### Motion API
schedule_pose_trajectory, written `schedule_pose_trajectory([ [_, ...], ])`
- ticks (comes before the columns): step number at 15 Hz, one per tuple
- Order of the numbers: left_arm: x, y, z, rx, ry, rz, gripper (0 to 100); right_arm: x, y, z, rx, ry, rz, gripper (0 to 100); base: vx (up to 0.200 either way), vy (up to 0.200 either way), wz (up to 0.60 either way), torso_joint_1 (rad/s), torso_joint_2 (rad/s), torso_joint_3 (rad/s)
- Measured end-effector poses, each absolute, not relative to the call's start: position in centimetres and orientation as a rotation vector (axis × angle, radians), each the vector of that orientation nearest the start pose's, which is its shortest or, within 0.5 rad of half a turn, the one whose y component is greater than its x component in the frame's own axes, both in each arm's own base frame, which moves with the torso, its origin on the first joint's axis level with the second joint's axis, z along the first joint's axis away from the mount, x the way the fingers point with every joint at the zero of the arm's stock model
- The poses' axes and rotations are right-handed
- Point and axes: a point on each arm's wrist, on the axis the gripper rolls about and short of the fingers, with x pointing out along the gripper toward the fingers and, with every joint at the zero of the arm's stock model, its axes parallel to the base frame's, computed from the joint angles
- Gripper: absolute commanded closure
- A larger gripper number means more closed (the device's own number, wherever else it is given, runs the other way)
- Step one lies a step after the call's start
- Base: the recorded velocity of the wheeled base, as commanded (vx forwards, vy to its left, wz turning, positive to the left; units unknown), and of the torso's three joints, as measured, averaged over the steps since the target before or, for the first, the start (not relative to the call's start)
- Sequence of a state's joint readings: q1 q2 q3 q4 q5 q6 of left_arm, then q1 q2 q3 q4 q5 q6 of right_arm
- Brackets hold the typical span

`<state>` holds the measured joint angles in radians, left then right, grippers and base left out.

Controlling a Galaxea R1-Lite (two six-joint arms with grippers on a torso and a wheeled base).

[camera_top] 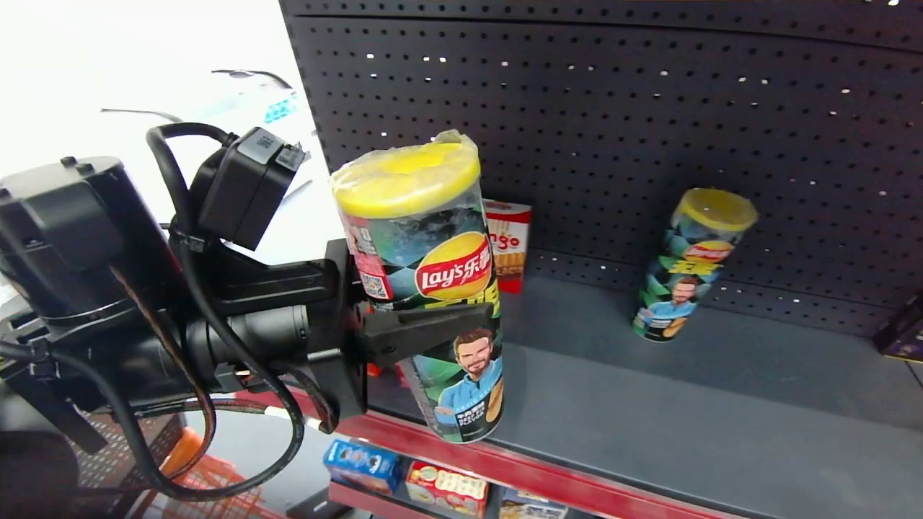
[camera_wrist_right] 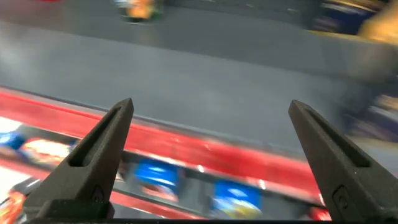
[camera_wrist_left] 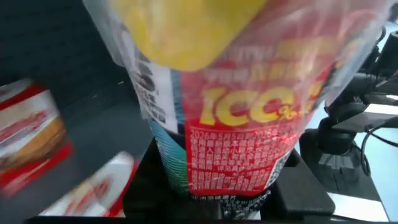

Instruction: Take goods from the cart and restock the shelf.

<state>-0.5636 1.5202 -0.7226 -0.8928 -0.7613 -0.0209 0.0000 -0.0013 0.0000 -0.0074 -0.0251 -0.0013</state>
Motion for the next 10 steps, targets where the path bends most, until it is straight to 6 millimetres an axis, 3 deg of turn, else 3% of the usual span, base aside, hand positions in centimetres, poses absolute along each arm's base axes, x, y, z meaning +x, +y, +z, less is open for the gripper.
schedule_pose_trajectory([
  [2, 20.82, -15.13, 23.74, -0.008, -0.092, -1.329, 100, -2.29, -0.06, 7.62, -0.001, -0.009, -0.025, 0, 0.000, 0.000, -0.60, 0.000, 0.00, 0.007],
  [8, 20.82, -15.03, 23.46, -0.010, -0.080, -1.320, 100, -2.29, -0.05, 7.62, -0.001, -0.009, -0.026, 0, 0.000, 0.000, 0.00, 0.000, 0.00, 0.000],
  [10, 20.80, -15.00, 23.38, -0.010, -0.077, -1.321, 100, -2.29, -0.06, 7.62, 0.000, -0.009, -0.025, 0, 0.000, 0.000, -0.30, 0.001, 0.00, 0.001],
])
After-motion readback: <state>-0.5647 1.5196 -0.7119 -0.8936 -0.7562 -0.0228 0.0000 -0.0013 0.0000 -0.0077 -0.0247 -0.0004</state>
